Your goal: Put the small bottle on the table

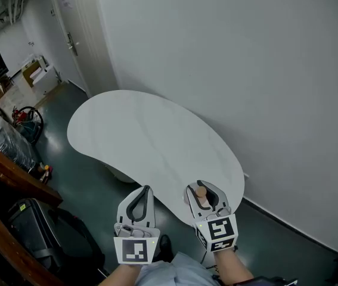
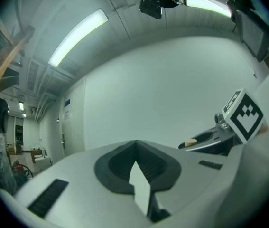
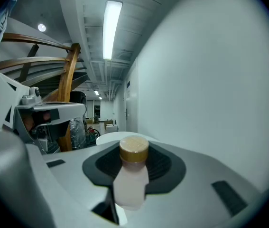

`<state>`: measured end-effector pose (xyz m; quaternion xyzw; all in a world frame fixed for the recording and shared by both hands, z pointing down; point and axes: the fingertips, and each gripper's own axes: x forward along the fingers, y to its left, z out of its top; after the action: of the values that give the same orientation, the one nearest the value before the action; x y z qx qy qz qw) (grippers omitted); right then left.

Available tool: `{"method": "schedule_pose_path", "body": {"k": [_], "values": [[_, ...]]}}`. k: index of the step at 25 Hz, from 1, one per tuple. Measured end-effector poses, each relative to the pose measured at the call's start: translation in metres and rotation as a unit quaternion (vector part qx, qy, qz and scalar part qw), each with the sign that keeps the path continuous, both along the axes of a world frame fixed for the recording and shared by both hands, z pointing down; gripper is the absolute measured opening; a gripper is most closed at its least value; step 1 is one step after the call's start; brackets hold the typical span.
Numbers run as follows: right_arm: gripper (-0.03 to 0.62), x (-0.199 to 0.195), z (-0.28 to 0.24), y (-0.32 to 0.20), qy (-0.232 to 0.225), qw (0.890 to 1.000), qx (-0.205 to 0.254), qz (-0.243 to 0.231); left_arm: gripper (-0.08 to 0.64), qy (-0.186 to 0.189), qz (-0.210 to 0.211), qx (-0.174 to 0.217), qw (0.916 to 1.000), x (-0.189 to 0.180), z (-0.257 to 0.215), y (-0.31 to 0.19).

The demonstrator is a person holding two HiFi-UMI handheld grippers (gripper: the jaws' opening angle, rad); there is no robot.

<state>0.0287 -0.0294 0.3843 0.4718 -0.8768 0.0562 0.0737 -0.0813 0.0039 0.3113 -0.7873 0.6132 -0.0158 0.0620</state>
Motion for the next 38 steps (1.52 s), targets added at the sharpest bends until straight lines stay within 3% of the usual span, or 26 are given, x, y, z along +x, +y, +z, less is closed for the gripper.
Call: {"method": "schedule_pose_path", "body": {"k": [8, 10, 13, 14, 16, 19, 21, 29, 34, 38], "values": [[0.114, -0.011, -0.010, -0.044, 0.006, 1.000, 0.015, 0.020, 0.003, 0.005, 0.029, 0.025, 0.9992, -0.010, -0.007, -0.048], [0.114, -0.014, -0.010, -0.053, 0.008, 1.000, 0.017, 0.024, 0.003, -0.025, 0.045, 0.045, 0.9977, -0.010, -0.011, -0.056], [0.114, -0.019, -0.010, -0.064, 0.010, 0.999, 0.019, 0.031, 0.003, -0.108, 0.076, 0.085, 0.9876, -0.007, -0.021, -0.064], [0.114, -0.020, -0.010, -0.067, 0.011, 0.999, 0.020, 0.033, 0.003, -0.120, 0.082, 0.091, 0.9853, -0.007, -0.022, -0.066], [0.114, -0.022, -0.011, -0.072, 0.011, 0.999, 0.021, 0.036, 0.003, -0.094, 0.080, 0.077, 0.9894, -0.010, -0.018, -0.070], [0.114, -0.022, -0.010, -0.075, 0.012, 0.999, 0.020, 0.041, 0.003, -0.008, 0.061, 0.029, 0.9977, -0.018, -0.003, -0.074], [0.114, -0.021, -0.009, -0.075, 0.014, 0.999, 0.018, 0.045, 0.003, 0.013, 0.055, 0.011, 0.9983, -0.021, 0.003, -0.075], [0.114, -0.022, -0.001, -0.083, 0.013, 0.999, 0.005, 0.048, 0.003, -0.002, 0.057, -0.007, 0.9983, -0.023, 0.012, -0.087], [0.114, -0.026, 0.005, -0.095, 0.013, 0.999, -0.001, 0.044, 0.003, 0.010, 0.060, -0.015, 0.9980, -0.020, 0.015, -0.102], [0.114, -0.026, 0.010, -0.103, 0.014, 0.999, -0.009, 0.042, 0.003, -0.058, 0.085, 0.001, 0.9947, -0.012, 0.014, -0.111]]}}
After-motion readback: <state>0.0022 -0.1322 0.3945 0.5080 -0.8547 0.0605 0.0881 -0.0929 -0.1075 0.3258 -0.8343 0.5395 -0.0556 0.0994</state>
